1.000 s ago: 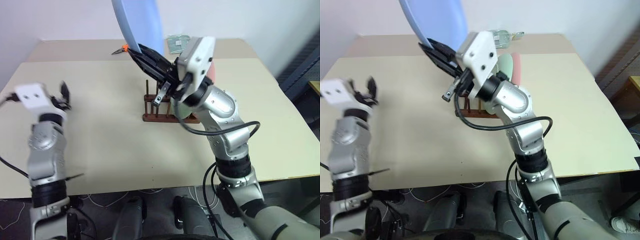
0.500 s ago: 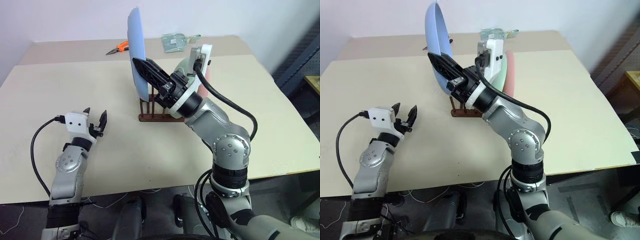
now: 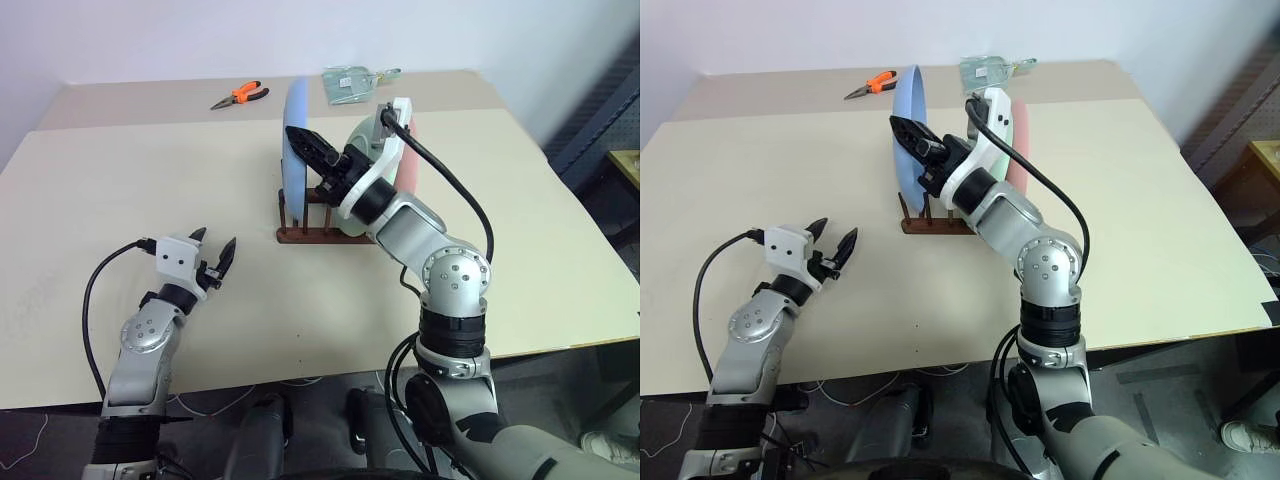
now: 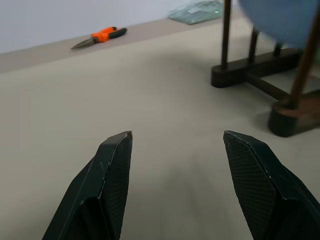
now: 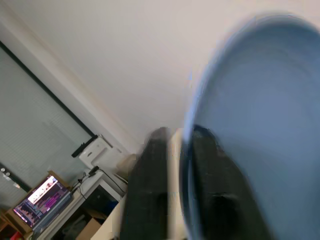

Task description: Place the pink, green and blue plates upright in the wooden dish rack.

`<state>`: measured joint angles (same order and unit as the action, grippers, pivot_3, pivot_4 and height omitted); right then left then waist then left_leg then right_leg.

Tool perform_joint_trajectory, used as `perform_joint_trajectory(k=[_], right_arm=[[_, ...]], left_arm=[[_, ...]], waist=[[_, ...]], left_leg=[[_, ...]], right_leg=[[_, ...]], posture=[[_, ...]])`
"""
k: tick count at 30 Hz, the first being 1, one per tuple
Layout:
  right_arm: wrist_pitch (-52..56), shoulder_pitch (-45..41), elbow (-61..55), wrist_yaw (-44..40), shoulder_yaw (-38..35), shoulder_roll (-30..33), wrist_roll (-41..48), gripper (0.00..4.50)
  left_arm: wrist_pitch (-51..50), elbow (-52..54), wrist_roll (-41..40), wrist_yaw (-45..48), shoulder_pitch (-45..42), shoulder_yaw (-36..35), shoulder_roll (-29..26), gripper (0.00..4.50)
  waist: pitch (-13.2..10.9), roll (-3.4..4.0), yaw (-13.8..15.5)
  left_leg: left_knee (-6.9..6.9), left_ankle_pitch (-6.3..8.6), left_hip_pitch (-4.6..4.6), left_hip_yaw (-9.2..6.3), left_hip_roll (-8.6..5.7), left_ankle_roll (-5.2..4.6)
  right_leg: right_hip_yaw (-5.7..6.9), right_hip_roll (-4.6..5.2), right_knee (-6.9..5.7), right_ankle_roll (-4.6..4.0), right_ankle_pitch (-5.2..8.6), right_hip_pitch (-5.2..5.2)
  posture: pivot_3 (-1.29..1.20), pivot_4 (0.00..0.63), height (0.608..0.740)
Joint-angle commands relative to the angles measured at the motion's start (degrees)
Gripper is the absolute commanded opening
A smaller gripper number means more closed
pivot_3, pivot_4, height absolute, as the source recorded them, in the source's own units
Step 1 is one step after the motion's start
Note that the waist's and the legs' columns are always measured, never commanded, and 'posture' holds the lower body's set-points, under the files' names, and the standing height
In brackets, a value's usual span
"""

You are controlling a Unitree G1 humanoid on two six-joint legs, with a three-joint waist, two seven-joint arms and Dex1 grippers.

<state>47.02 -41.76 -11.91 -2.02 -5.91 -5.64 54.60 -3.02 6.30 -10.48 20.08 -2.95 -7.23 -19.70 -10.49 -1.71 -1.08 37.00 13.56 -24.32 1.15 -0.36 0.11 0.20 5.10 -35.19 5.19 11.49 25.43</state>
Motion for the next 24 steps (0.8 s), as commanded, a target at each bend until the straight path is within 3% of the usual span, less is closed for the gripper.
perform_joint_trajectory(k=[1,4,12,17,20,24], right_arm=[[-2.87,-3.58,-0.42,-1.59,1.21,1.05,-2.96,2.45],[-6.46,-5.93,-1.02,-4.65,5.39,5.02,-10.76,3.95],[-16.57,-9.45,-2.98,-12.68,11.16,15.51,-26.24,3.95],[-20.03,-5.50,-8.57,-24.19,9.85,28.85,-29.43,3.95],[-20.44,0.29,-12.48,-31.54,8.10,37.56,-28.84,3.15],[-15.56,12.21,-20.13,-41.98,3.32,51.28,-24.37,1.05]], left_arm=[[1.25,2.47,0.49,0.92,0.46,0.83,-0.14,2.99],[0.95,3.11,0.40,1.29,0.89,1.34,0.11,2.99],[0.80,3.85,0.29,2.58,1.97,2.87,0.03,2.99],[0.18,4.33,-0.01,4.85,2.17,4.16,-0.69,2.99],[-0.07,4.66,0.12,6.28,2.33,5.29,-1.21,2.99],[-0.98,4.92,-0.52,8.79,1.62,7.01,-1.64,2.99]], waist=[[0.00,0.01,0.02],[-0.02,0.03,0.02],[-0.01,0.02,0.13],[-0.01,0.01,0.48],[0.00,0.00,0.48],[-0.02,0.02,0.74]], left_leg=[[0.00,0.00,0.00,0.00,0.00,0.00],[0.03,0.00,-0.01,0.03,0.00,-0.01],[0.08,-0.01,-0.01,0.07,0.00,-0.02],[0.12,0.01,-0.06,0.08,-0.01,-0.06],[0.13,0.04,-0.04,0.07,-0.01,-0.10],[0.16,0.05,-0.07,0.08,-0.01,-0.12]], right_leg=[[0.00,-0.01,0.00,0.00,0.00,0.00],[0.01,-0.08,0.00,0.00,0.00,0.00],[0.02,-0.18,0.00,0.01,0.00,-0.02],[0.03,-0.19,0.08,0.02,0.01,-0.04],[0.05,-0.18,0.15,0.03,0.02,-0.10],[0.04,-0.14,0.22,0.01,0.04,-0.12]], posture=[[0.00,0.150,0.738],[0.00,0.150,0.738],[0.00,0.150,0.738],[0.00,0.150,0.738],[0.00,0.150,0.738],[0.00,0.150,0.738]])
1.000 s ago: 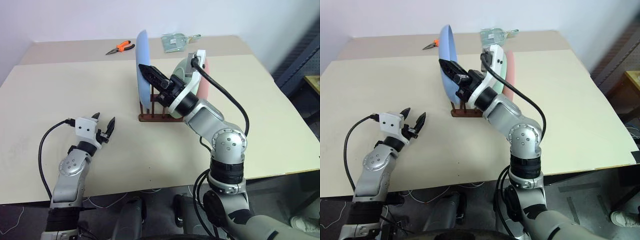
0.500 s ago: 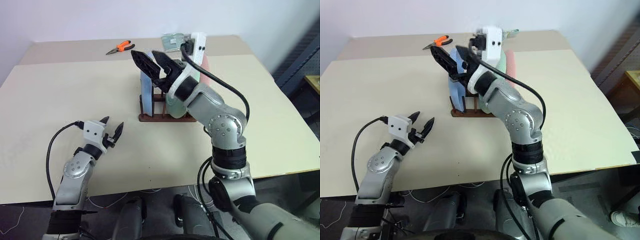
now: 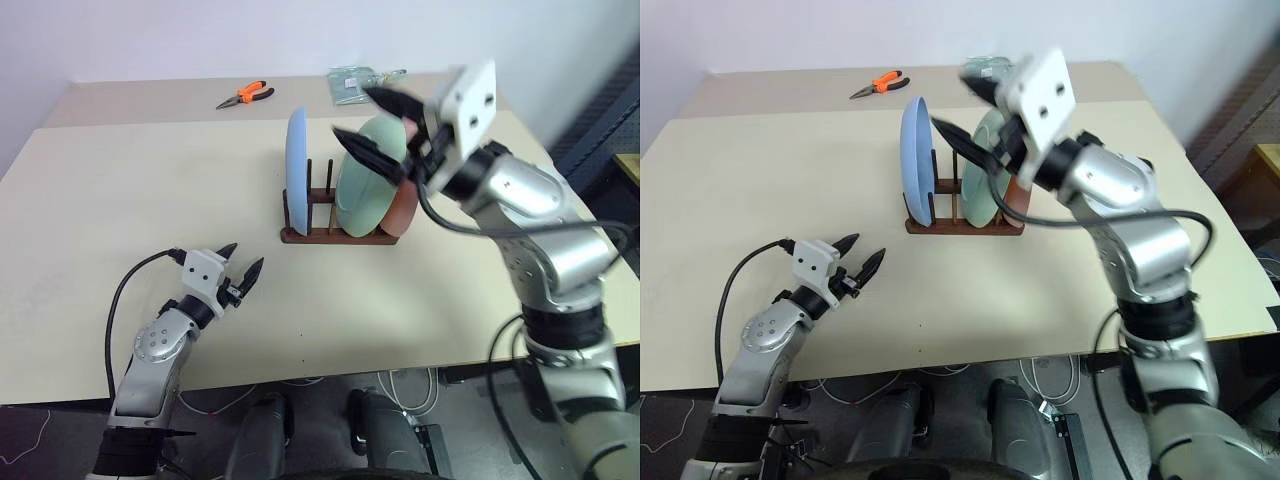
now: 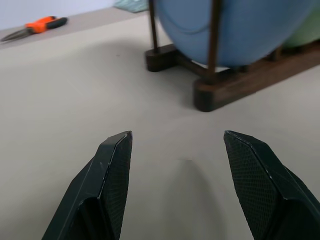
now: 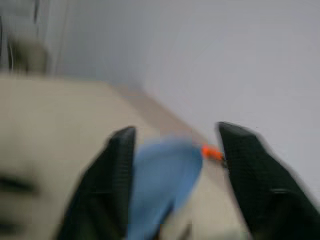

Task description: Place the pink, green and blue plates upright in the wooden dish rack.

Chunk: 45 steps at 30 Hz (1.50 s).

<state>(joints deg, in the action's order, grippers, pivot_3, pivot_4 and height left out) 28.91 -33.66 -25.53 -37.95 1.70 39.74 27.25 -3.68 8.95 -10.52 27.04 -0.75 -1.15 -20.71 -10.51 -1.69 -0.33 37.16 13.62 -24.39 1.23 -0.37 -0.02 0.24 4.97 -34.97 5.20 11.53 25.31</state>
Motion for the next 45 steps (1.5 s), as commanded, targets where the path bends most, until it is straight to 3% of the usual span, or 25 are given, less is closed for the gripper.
perform_joint_trajectory(k=[1,2,7,19,33,40,45], right_arm=[[3.60,6.19,-7.93,-7.09,-4.96,8.10,3.65,0.61],[4.57,8.25,-9.27,-7.91,-5.24,10.14,3.74,0.06],[4.24,13.50,-10.68,-4.61,0.82,14.09,-6.78,0.06],[1.15,8.40,-1.99,0.11,9.00,8.22,-21.58,0.06],[-0.34,2.41,-1.82,-1.28,10.25,1.11,-23.62,0.06],[-0.33,3.11,-1.76,-3.27,10.09,2.31,-24.78,0.06],[0.47,11.32,-5.32,-10.64,6.85,7.64,-19.70,0.06]], left_arm=[[-0.60,2.53,-0.61,2.56,-0.65,1.45,-0.81,2.99],[-0.92,2.87,-0.62,3.52,-0.72,2.20,-1.11,2.99],[-3.66,5.29,-2.30,9.12,-2.18,6.37,-1.97,2.99],[-6.90,8.67,-3.30,11.77,-2.49,7.95,-2.66,2.99],[-6.84,9.46,-2.85,10.82,-1.00,8.23,-2.58,2.99],[-6.77,9.21,-2.58,10.62,-0.91,8.53,-2.41,2.99],[-6.41,8.11,-2.05,9.94,-0.86,7.32,-3.21,2.99]], waist=[[-0.01,0.02,-0.09],[-0.04,0.06,-0.26],[-0.03,0.08,-0.42],[-0.04,0.09,-0.18],[-0.04,0.09,-0.23],[-0.04,0.09,-0.20],[-0.03,0.08,0.15]], left_leg=[[0.00,0.01,0.01,0.02,0.00,-0.02],[0.00,0.01,0.02,0.02,0.00,-0.02],[0.05,0.02,0.12,0.15,0.15,-0.01],[0.10,0.02,0.03,0.19,0.12,-0.02],[0.15,0.02,0.03,0.18,0.12,-0.02],[0.15,0.02,0.04,0.18,0.12,-0.02],[0.16,0.03,0.04,0.17,0.11,-0.04]], right_leg=[[-0.01,0.02,0.01,0.01,0.01,0.00],[-0.02,0.02,0.00,0.00,0.01,0.00],[-0.04,-0.06,0.01,-0.04,0.03,0.01],[-0.03,-0.06,0.09,-0.04,0.04,0.03],[-0.03,-0.11,0.03,-0.02,0.02,0.02],[-0.03,-0.10,0.02,-0.02,0.02,0.02],[-0.03,-0.09,0.02,-0.01,0.03,0.00]], posture=[[0.00,0.150,0.738],[0.00,0.150,0.738],[0.00,0.150,0.738],[0.00,0.150,0.738],[0.00,0.150,0.738],[0.00,0.150,0.738],[0.00,0.150,0.738]])
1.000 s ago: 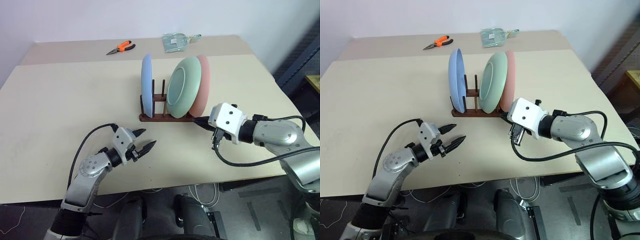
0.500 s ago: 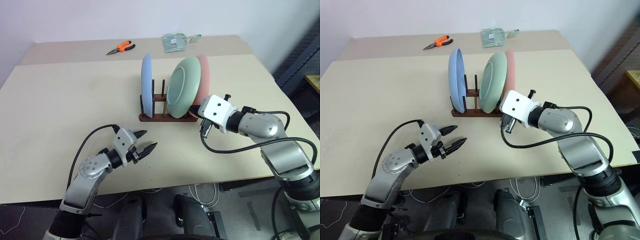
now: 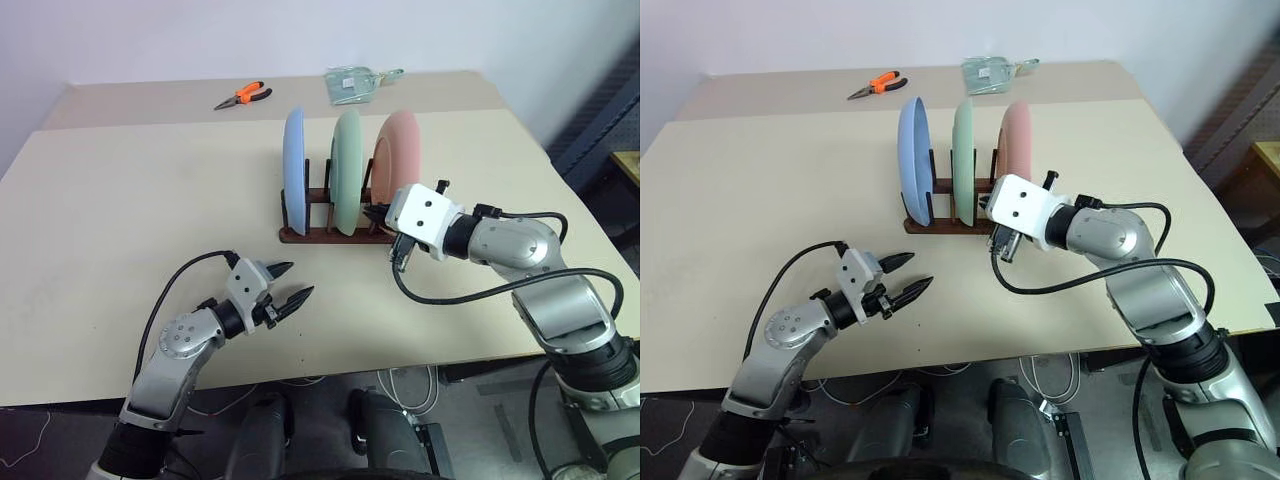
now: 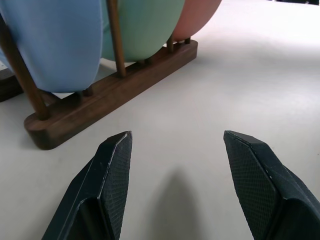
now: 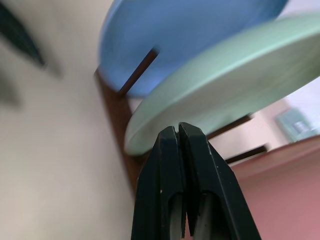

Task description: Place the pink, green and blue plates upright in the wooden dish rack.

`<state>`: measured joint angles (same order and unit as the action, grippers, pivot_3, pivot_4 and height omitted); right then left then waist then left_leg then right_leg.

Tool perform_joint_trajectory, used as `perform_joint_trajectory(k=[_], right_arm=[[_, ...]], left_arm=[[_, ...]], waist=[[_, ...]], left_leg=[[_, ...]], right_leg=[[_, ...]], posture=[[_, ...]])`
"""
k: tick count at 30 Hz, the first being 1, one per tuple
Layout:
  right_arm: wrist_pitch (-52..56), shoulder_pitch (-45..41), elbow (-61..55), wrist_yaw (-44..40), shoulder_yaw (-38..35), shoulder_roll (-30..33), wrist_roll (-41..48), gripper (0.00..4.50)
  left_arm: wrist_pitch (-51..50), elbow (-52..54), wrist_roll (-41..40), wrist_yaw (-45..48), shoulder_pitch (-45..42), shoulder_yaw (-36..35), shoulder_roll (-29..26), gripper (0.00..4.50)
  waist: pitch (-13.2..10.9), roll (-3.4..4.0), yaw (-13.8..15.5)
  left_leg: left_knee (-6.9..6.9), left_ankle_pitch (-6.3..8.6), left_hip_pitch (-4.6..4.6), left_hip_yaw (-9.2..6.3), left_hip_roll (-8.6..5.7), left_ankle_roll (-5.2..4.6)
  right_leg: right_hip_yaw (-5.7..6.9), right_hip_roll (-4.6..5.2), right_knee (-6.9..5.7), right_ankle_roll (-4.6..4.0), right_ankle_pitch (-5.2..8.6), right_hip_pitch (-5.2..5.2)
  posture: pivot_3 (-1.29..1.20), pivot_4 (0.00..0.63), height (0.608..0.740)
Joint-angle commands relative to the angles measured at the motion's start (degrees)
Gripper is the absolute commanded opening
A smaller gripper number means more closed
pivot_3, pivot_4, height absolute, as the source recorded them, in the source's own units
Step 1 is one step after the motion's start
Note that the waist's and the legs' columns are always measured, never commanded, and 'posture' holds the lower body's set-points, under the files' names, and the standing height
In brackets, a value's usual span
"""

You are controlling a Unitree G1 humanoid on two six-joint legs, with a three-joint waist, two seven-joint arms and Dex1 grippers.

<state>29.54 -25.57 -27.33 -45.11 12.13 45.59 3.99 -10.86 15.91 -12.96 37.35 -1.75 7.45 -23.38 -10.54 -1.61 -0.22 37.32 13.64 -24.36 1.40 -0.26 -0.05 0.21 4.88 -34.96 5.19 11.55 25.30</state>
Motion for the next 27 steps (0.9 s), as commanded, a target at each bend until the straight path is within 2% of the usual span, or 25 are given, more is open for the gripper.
perform_joint_trajectory(k=[1,5,12,18,27], right_arm=[[-0.04,4.86,-3.79,-3.90,-5.03,1.61,5.26,0.06],[-3.09,11.50,0.22,-2.78,-12.14,-1.42,9.73,0.06],[-15.23,15.00,18.58,4.53,-18.66,-6.84,6.37,0.06],[-21.01,13.52,27.86,7.10,-17.68,-7.97,3.90,0.06],[-24.17,7.23,37.44,10.57,-17.20,-12.48,3.30,0.06]], left_arm=[[0.89,0.82,0.42,-0.60,0.14,-1.87,-0.89,2.99],[2.07,-1.87,1.30,-2.28,0.98,-5.98,-3.10,2.99],[6.95,-9.52,2.36,-5.21,3.45,-13.87,-5.62,2.99],[7.52,-11.36,0.57,-7.72,3.82,-18.45,-4.70,2.99],[8.16,-9.87,1.53,-8.95,5.23,-17.65,-3.01,2.99]], waist=[[0.00,0.00,0.05],[0.02,-0.03,-0.27],[0.01,0.01,-0.35],[0.02,0.01,-0.55],[0.03,0.01,-0.44]], left_leg=[[0.00,0.00,0.00,0.01,0.00,-0.01],[0.04,0.00,0.04,0.01,0.02,-0.01],[0.03,0.01,0.15,0.05,0.06,-0.01],[0.03,0.00,0.20,0.06,0.07,-0.01],[0.02,0.00,0.27,0.07,0.08,0.00]], right_leg=[[0.00,0.01,0.00,0.00,0.00,0.00],[-0.01,-0.03,-0.04,0.00,0.00,-0.01],[-0.02,-0.08,-0.04,-0.01,0.00,-0.11],[-0.03,-0.10,-0.08,0.00,-0.01,-0.13],[-0.05,-0.11,-0.14,0.01,-0.02,-0.17]], posture=[[0.00,0.150,0.738],[0.00,0.150,0.738],[0.00,0.150,0.738],[0.00,0.150,0.738],[0.00,0.150,0.738]])
